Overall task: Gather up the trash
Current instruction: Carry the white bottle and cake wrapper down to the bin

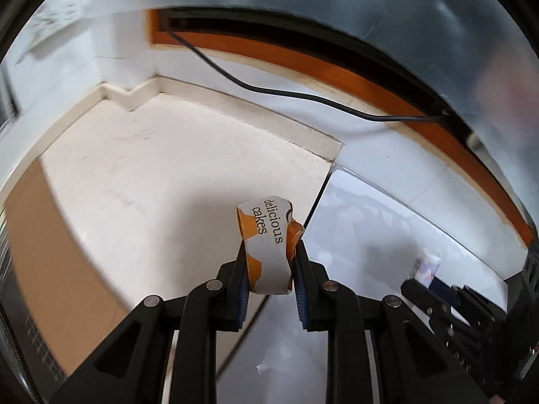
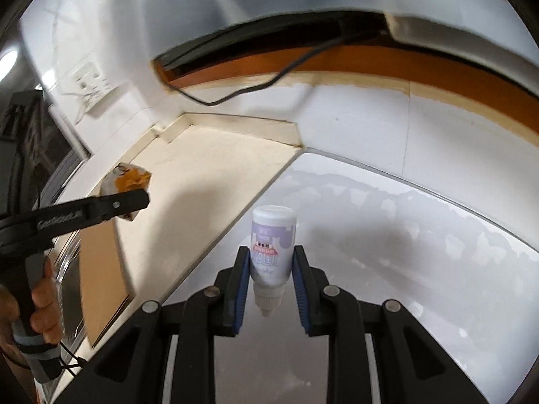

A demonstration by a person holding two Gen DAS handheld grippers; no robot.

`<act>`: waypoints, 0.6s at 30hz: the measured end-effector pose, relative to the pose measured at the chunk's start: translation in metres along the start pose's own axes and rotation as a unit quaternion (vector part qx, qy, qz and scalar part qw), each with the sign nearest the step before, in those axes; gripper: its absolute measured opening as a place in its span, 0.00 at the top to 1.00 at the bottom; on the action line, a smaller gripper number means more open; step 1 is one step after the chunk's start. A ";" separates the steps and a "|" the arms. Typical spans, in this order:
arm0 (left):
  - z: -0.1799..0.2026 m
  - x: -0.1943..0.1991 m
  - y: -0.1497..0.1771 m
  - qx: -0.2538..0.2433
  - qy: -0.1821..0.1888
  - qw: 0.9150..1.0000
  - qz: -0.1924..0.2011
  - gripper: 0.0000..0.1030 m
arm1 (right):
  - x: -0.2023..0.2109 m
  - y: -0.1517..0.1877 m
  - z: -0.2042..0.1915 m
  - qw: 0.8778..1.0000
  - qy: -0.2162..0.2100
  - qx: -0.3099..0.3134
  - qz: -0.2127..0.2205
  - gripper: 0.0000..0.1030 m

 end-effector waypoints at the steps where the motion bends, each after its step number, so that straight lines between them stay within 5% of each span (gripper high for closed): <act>1: -0.002 0.014 0.009 0.006 -0.007 1.000 0.006 0.80 | 0.005 0.002 -0.003 1.000 -0.007 0.007 -0.001 0.76; 18: -0.015 0.153 0.147 0.036 -0.058 0.997 0.025 0.80 | 0.089 0.058 -0.063 0.992 -0.115 0.057 -0.018 0.76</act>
Point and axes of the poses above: each gripper's, at about its wrist camera, not at the fingertips, and x roughly against the way its jaws point, z to its right, y to its underside, the point moved 3 cm from there along -x, roughly the way its jaws point, and after that the axes turned 7 degrees about z, right-handed, at the moved point
